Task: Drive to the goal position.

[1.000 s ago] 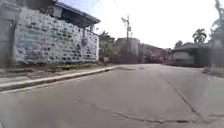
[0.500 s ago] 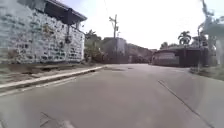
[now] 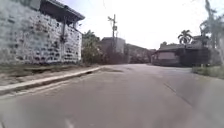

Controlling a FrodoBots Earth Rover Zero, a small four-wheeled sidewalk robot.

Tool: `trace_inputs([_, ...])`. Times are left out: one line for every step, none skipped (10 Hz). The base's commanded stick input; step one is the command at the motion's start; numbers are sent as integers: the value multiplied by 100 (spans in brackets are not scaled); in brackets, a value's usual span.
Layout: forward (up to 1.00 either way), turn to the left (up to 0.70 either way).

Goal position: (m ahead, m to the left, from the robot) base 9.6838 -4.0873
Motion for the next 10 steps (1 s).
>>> trace_inputs([100, -40])
trace_inputs([100, -17])
trace_inputs([100, -3])
trace_inputs([100, -2])
trace_inputs([100, -2])
trace_inputs([100, -2])
trace_inputs([100, -2])
trace_inputs([100, -2])
trace_inputs([100, -2])
trace_inputs([100, -1])
